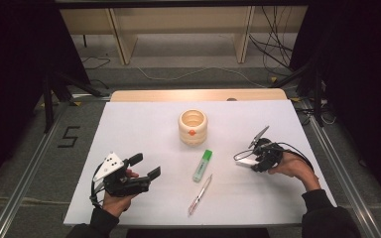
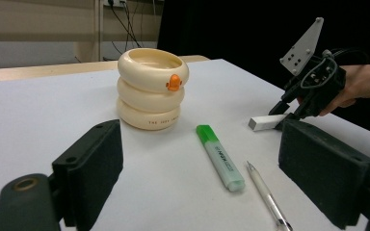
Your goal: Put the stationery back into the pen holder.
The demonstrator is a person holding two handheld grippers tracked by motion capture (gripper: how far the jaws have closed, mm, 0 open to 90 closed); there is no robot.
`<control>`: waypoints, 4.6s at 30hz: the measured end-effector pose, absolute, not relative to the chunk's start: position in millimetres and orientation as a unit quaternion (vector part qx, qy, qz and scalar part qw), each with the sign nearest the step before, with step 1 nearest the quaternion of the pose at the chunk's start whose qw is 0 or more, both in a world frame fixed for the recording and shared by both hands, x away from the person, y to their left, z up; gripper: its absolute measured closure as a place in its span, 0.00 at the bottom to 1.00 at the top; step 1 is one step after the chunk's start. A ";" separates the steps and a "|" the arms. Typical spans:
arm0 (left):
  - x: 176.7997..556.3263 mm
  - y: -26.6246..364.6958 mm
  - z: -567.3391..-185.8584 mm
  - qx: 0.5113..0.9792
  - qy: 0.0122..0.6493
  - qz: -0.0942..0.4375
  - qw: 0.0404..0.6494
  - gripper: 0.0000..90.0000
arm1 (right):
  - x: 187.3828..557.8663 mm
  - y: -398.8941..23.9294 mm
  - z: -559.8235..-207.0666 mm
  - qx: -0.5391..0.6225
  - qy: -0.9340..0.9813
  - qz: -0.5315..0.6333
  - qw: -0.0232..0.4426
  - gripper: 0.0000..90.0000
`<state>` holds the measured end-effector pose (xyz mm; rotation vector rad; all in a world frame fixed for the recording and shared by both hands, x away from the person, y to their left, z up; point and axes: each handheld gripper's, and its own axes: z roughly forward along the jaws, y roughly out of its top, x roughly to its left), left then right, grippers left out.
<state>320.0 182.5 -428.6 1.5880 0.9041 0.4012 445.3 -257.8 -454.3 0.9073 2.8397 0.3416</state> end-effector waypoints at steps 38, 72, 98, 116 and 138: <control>320.0 182.1 -427.8 0.685 0.386 0.172 0.593 0.17 | 411.0 -213.2 -423.4 0.178 0.952 0.166 0.184 0.75; 360.8 159.2 -385.7 0.765 0.362 0.102 0.523 0.17 | 356.9 -149.3 -421.3 -0.017 0.905 0.205 0.372 0.75; 393.7 103.4 -390.3 0.857 0.303 0.006 0.417 0.20 | 335.1 -129.2 -439.9 -0.177 0.843 0.161 0.482 0.75; 393.0 88.2 -399.2 0.891 0.265 -0.034 0.368 0.27 | 325.8 -120.2 -446.3 -0.238 0.817 0.155 0.502 0.75; 396.1 72.9 -404.4 0.913 0.220 -0.067 0.336 0.53 | 320.6 -114.4 -451.6 -0.274 0.797 0.162 0.514 0.75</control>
